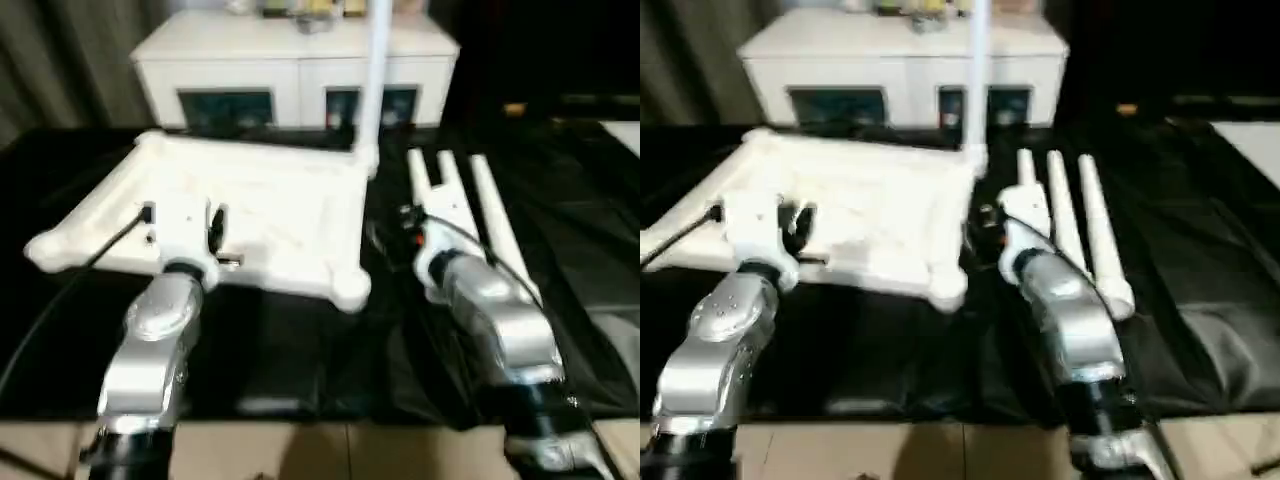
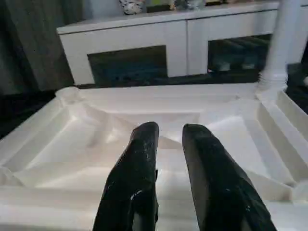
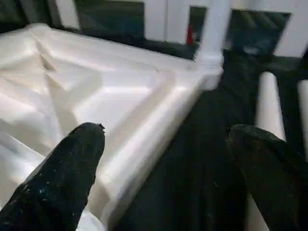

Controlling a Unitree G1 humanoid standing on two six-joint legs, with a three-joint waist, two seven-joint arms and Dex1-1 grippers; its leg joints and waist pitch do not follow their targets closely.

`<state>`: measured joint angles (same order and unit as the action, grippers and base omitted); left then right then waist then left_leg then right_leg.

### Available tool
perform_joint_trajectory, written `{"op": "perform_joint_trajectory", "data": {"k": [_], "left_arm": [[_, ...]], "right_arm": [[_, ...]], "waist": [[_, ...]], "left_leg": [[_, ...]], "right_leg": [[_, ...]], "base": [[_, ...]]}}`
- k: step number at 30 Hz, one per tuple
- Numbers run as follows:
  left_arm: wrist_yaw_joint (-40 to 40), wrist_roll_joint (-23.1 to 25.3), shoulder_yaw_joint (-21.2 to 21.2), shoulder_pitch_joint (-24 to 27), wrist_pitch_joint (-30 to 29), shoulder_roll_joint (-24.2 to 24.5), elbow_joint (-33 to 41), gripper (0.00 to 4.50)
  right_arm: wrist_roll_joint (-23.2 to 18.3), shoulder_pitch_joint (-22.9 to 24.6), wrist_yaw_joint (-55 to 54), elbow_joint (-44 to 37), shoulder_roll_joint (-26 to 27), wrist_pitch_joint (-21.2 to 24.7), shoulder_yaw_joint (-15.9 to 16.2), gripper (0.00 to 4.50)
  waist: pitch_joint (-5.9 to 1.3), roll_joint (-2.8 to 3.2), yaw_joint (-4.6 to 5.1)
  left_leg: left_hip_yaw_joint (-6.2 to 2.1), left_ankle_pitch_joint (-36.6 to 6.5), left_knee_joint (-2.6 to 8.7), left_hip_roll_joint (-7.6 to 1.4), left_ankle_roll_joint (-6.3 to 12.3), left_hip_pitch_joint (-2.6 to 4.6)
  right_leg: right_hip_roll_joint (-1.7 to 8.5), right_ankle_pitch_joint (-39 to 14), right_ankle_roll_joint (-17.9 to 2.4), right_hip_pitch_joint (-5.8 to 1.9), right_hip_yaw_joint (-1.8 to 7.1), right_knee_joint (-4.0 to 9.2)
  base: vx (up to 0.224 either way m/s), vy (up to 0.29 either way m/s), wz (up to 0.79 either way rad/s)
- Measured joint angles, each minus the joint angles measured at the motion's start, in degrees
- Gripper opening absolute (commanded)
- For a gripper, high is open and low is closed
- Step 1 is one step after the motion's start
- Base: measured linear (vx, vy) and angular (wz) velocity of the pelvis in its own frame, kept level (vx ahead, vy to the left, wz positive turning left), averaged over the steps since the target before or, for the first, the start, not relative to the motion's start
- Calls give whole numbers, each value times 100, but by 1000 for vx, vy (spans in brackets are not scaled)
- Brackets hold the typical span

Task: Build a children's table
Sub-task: Rotate table base, then pick table leg

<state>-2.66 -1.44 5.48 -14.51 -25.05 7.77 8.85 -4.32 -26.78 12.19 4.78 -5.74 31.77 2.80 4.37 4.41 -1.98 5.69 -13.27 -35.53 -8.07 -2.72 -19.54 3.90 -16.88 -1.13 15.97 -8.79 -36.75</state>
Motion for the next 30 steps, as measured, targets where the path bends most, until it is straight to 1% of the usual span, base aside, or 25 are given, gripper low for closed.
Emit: {"op": "perform_joint_trajectory", "data": {"k": [1,2,3,4,5,6,7,8,9,10,11,12,13,14,15,16,17,18,19,20,21,22,25,28,30], "left_arm": [[0,-2,6,0,0,-13,1,113],[0,-4,11,4,-1,-26,1,113],[1,-6,13,3,0,-40,4,113],[0,-11,-29,-5,-1,-68,6,113],[-3,-14,-89,-18,-1,-96,8,113],[-7,-21,-131,-22,-1,-113,11,113],[-7,-35,-132,-23,-1,-113,11,113],[-7,-48,-127,-22,-2,-99,10,113],[-6,-52,-76,-16,-5,-56,8,113],[-2,-50,-10,-5,-10,-7,-3,113],[4,-46,53,-7,-21,8,-33,113],[5,-43,65,-10,-21,28,-23,113],[5,-41,65,-13,-21,27,-21,113],[9,-37,56,-28,-21,18,-19,113],[11,-37,40,-52,-22,7,-20,113],[8,-48,-22,-38,-34,-84,-29,113],[6,-53,-88,-37,-40,-124,-27,113],[-2,-67,-112,-34,-48,-116,-24,113],[-23,-80,-110,-36,-49,-50,-12,113],[-75,-104,-83,-37,-48,32,23,113],[-121,-119,-64,-50,-41,107,47,113],[-320,-198,-15,15,-38,238,53,113],[-856,-356,-33,150,-16,548,66,113],[-1569,-560,-185,224,-31,927,203,113],[-2247,-806,-499,268,-129,1253,437,113]], "right_arm": [[1,-2,26,1,-10,-4,7,445],[6,-2,44,2,-28,-8,7,445],[18,-2,61,15,-90,-14,6,445],[27,-2,61,36,-153,-22,-7,445],[37,-2,58,61,-203,-26,-19,445],[49,-1,46,91,-243,-40,-88,445],[51,-2,43,103,-248,-51,-125,445],[51,-2,43,115,-231,-65,-123,445],[50,-40,50,186,-176,-74,-115,445],[46,-129,65,246,-82,-73,5,445],[38,-160,85,239,-5,-83,88,445],[38,-179,108,240,-7,-88,145,445],[40,-178,128,241,-26,-90,150,445],[40,-178,157,238,-88,-91,149,445],[42,-175,165,234,-143,-93,137,445],[46,-119,172,242,-196,-91,112,445],[49,-80,177,259,-253,-80,91,445],[48,-75,181,271,-286,-40,12,445],[36,-110,196,265,-280,0,-32,445],[9,-168,220,260,-265,70,-49,445],[-8,-230,230,257,-244,137,-76,445],[-18,-295,223,268,-227,361,-68,445],[-24,-506,151,507,-243,648,-11,445],[-10,-729,-24,830,-283,718,-124,445],[74,-1009,-212,1177,-326,768,-257,445]], "waist": [[-12,-58,23],[-15,-78,29],[-26,-88,11],[-35,-79,-13],[-42,-76,-44],[-56,-61,-86],[-92,-7,-98],[-134,61,-116],[-159,58,-62],[-177,20,-8],[-187,4,24],[-202,-23,22],[-213,-73,30],[-225,-191,52],[-207,-327,47],[-171,-386,27],[-178,-360,-11],[-174,-368,-40],[-188,-342,-52],[-206,-294,-58],[-214,-207,-74],[-215,-207,-89],[-205,-207,-171],[-187,-221,-270],[-175,-217,-313]], "left_leg": [[10,0,0,63,0,46],[17,0,2,83,0,83],[33,-15,36,83,20,59],[46,-72,37,65,101,32],[59,-123,-55,44,235,-5],[44,-162,-193,6,327,-109],[20,-105,-133,-43,416,-171],[9,76,-87,-116,289,-198],[-34,36,-74,-110,118,-150],[-73,1,-68,-32,128,-144],[-105,-40,-70,28,163,-127],[-135,-97,-75,95,175,-91],[-145,-127,-61,151,185,-59],[-125,-166,-52,252,189,-13],[-71,-225,-95,353,193,22],[-29,-331,-171,368,380,17],[-64,-383,-366,347,634,-8],[-87,-354,-577,346,629,-99],[-100,-256,-506,333,476,-151],[-109,-84,-248,283,284,-180],[-142,84,-120,187,-25,-246],[-152,85,-141,130,-31,-282],[-119,93,-158,93,-23,-312],[56,103,-118,40,-14,-288],[175,109,-89,20,-10,-255]], "right_leg": [[9,3,23,-15,170,-57],[-8,7,54,-21,242,-88],[-24,-28,110,-74,274,-44],[-46,-30,108,-85,281,25],[-54,-30,107,-85,289,68],[-69,-32,111,-83,289,97],[-105,-34,106,-79,257,116],[-158,-60,108,-83,221,137],[-145,-102,95,-29,205,94],[-109,-153,16,116,253,-131],[-65,-178,42,280,317,-386],[-44,-187,177,546,409,-651],[-39,-139,296,722,510,-678],[28,-45,384,901,642,-502],[124,284,174,905,710,-344],[84,217,166,844,756,-392],[44,191,98,757,781,-336],[1,223,96,663,778,-251],[-52,250,109,616,765,-208],[-100,248,92,608,691,-224],[-183,236,77,607,612,-245],[-211,258,82,602,590,-199],[-215,298,43,604,577,-110],[-155,315,34,588,577,-93],[-101,330,36,578,589,-93]], "base": [[92,25,0],[78,-10,1],[95,-30,-3],[95,-30,-3],[116,-28,1],[128,-6,1],[128,-6,1],[159,37,0],[217,42,-4],[217,42,-4],[195,4,-12],[122,-21,-20],[122,-21,-20],[98,-58,-18],[65,-83,2],[65,-83,2],[85,-76,5],[97,-66,-10],[97,-66,-10],[53,-46,-11],[0,0,0],[0,0,0],[0,0,0],[-37,19,4],[-62,28,7]]}}
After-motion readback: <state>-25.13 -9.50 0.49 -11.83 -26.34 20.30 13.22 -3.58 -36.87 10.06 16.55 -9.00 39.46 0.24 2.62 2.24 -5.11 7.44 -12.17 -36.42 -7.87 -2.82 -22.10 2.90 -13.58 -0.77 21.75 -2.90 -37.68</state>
